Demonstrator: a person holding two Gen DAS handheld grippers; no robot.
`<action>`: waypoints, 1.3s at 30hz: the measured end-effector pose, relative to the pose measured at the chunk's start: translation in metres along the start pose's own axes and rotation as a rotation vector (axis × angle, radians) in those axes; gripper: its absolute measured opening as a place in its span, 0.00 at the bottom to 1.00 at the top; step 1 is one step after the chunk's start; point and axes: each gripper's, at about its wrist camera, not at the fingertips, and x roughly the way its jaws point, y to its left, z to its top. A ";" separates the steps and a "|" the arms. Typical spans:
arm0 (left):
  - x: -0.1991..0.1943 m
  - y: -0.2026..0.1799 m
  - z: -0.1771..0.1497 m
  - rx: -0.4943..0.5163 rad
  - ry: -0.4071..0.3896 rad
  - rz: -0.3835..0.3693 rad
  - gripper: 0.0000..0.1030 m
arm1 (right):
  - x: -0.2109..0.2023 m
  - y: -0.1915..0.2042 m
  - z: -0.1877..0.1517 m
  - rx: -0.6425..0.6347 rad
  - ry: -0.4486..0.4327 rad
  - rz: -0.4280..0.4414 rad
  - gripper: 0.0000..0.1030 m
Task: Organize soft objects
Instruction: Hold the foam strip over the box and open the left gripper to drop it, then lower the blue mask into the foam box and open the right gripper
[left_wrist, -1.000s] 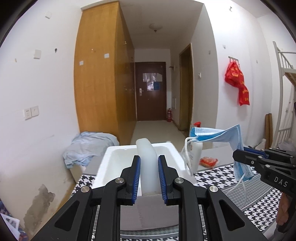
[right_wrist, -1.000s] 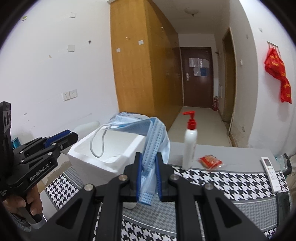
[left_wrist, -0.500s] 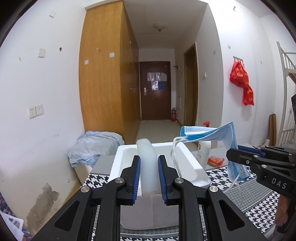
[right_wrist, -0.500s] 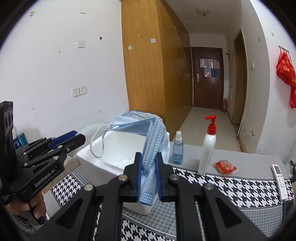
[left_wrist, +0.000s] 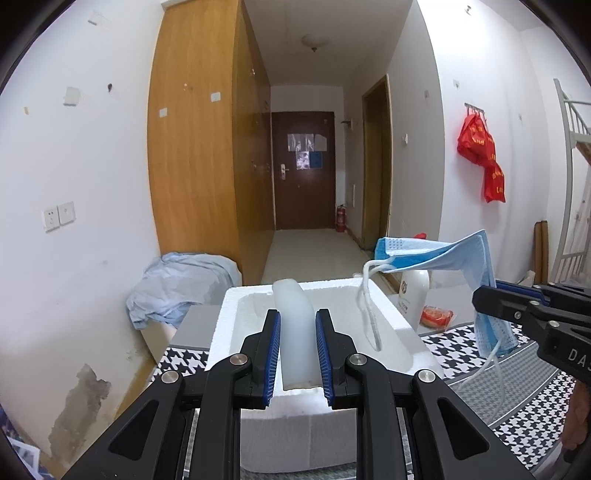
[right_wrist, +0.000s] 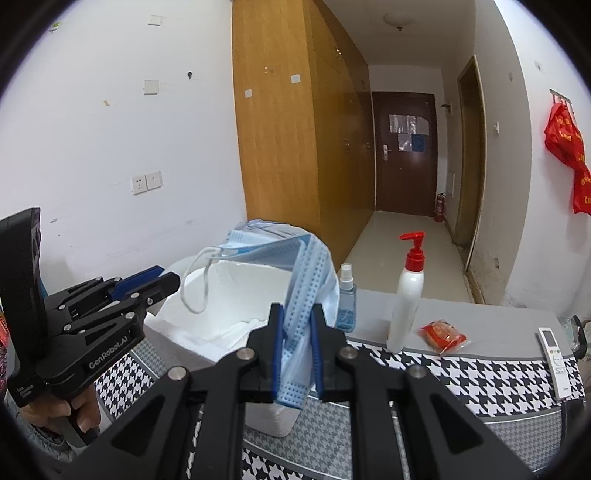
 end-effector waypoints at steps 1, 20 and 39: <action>0.004 0.001 0.000 0.001 0.003 -0.002 0.20 | 0.001 -0.001 0.000 0.002 0.001 -0.003 0.17; 0.022 0.011 -0.001 -0.031 0.020 0.020 0.85 | 0.006 -0.006 0.006 0.020 0.014 -0.045 0.17; -0.005 0.046 -0.004 -0.067 -0.030 0.106 0.99 | 0.018 0.014 0.014 -0.029 0.028 0.006 0.17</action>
